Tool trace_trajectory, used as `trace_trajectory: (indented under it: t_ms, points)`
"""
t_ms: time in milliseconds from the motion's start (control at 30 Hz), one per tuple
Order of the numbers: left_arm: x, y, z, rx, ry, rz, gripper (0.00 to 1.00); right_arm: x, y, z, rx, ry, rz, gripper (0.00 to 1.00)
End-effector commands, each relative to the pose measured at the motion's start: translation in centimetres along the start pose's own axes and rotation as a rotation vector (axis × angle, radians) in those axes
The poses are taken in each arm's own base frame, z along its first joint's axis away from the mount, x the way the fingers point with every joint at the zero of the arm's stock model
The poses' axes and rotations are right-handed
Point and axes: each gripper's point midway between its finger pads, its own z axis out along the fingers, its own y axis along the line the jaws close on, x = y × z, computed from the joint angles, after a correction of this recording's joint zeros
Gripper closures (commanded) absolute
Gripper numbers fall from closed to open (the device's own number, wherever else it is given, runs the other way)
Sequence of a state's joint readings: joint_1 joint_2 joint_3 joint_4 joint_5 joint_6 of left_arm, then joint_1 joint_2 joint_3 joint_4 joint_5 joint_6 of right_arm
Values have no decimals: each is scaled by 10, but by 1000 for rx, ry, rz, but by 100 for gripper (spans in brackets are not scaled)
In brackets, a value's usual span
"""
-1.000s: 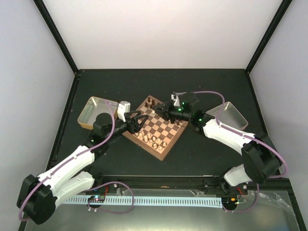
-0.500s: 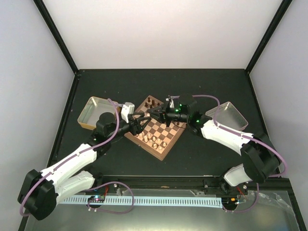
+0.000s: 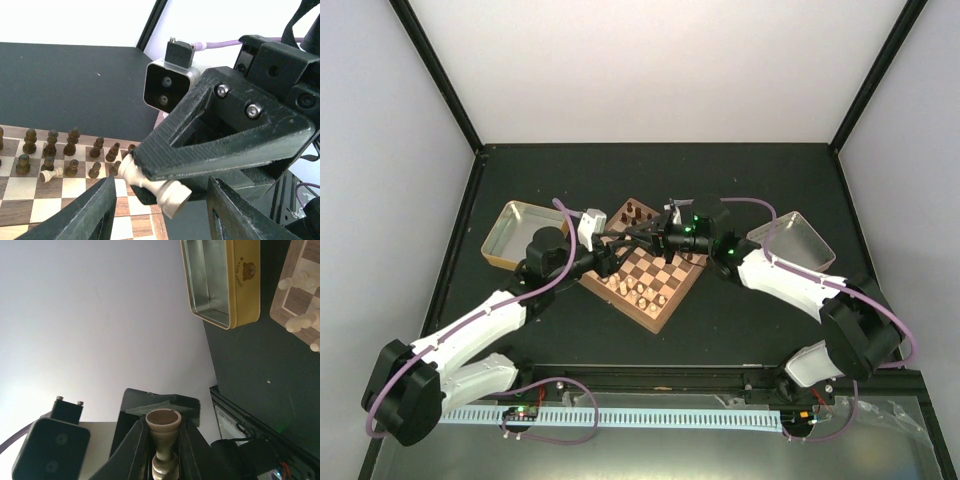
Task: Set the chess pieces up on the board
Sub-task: Place the chess piece on the chessboard.
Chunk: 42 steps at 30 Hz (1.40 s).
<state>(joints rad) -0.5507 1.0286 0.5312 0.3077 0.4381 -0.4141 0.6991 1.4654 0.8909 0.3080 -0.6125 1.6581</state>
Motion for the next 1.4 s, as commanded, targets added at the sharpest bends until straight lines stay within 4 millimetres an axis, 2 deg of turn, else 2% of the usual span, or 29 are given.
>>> trace_trajectory:
  t_ms: [0,400,567,700,833,1033,1267,1367]
  points:
    - [-33,-19,-4,49,-97,89,50,8,-11,2,43,40,-36,85]
    - [-36,-10,-1,0,-101,82,88,15,-8,1,37,75,-88,85]
    - [-32,-9,-3,-12,-79,117,96,9,-12,0,54,40,-157,76]
    - [-28,-11,-6,-6,-62,139,98,2,-7,-3,43,-2,-228,68]
    - [-23,-11,-9,-9,-47,140,98,0,-1,-7,29,-20,-268,66]
    - [-16,-14,-9,16,-25,131,98,-5,-2,-10,14,-34,-280,61]
    - [-13,-19,-10,44,-10,131,99,-4,-1,-7,-11,-10,-295,73]
    - [-12,-19,-10,48,-7,127,98,-2,-1,-6,-21,2,-289,82]
